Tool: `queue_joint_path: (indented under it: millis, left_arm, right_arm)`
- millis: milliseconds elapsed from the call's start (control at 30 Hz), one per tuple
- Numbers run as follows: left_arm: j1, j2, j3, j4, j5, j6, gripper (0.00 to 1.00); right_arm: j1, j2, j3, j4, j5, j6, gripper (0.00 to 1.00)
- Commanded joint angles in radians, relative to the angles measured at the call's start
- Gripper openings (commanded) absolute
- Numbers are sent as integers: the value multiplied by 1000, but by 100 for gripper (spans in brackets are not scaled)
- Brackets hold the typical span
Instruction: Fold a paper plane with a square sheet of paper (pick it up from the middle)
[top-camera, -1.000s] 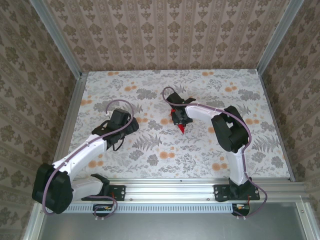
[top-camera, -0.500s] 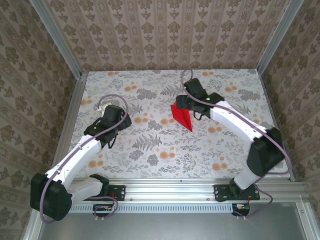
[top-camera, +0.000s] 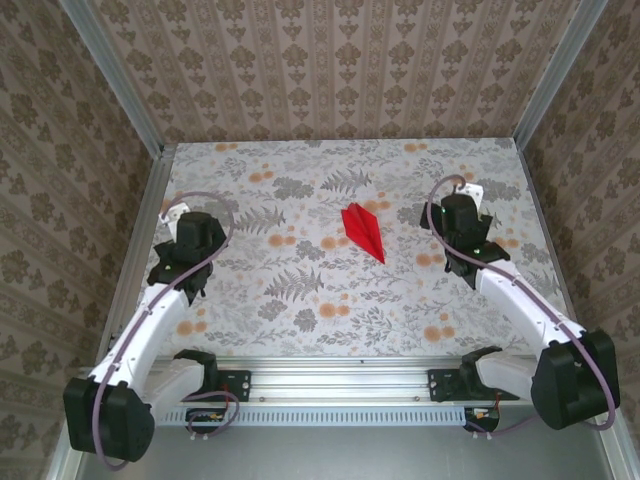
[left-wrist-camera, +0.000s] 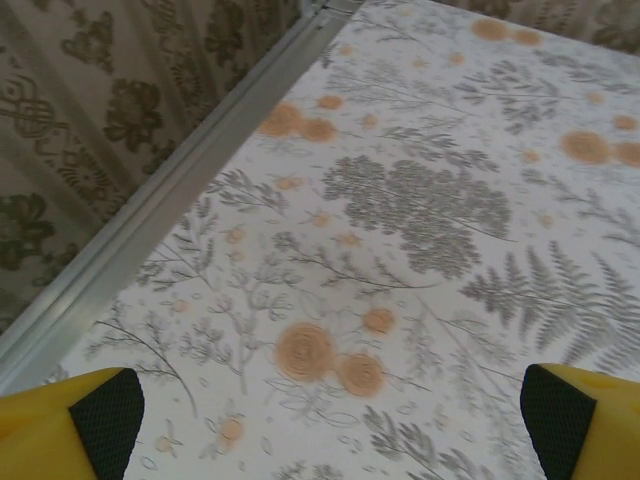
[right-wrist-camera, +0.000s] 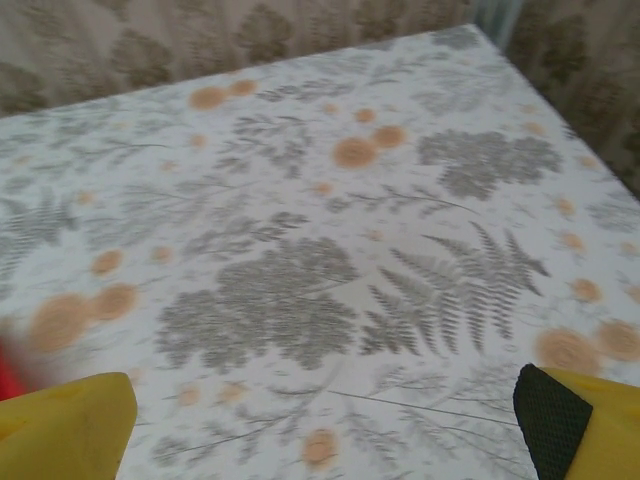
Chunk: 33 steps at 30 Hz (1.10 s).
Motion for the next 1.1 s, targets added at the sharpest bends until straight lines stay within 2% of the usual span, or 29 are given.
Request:
queue_joint_path:
  millis: [0, 133, 400, 567, 800, 967, 1067]
  left_arm:
    - [53, 27, -68, 147, -31, 115, 100]
    - [83, 67, -169, 362, -19, 247, 100]
    - [187, 189, -338, 845, 302, 398, 100]
    - [207, 302, -345, 1017, 421, 428, 100]
    - [220, 463, -325, 1154, 503, 474, 100]
    - [224, 546, -315, 1210, 498, 466, 100]
    - [226, 543, -303, 1177, 491, 459, 100]
  right_arm:
    - [-44, -6, -102, 180, 114, -28, 100]
    - [-97, 35, -205, 330, 90, -50, 100]
    - [-162, 143, -325, 678, -111, -122, 100]
    - [-166, 177, -332, 770, -191, -186, 100]
    - [-184, 228, -376, 943, -285, -256, 100]
    - [-206, 342, -387, 1063, -336, -249, 100]
    - [-206, 392, -384, 1101, -345, -250, 100]
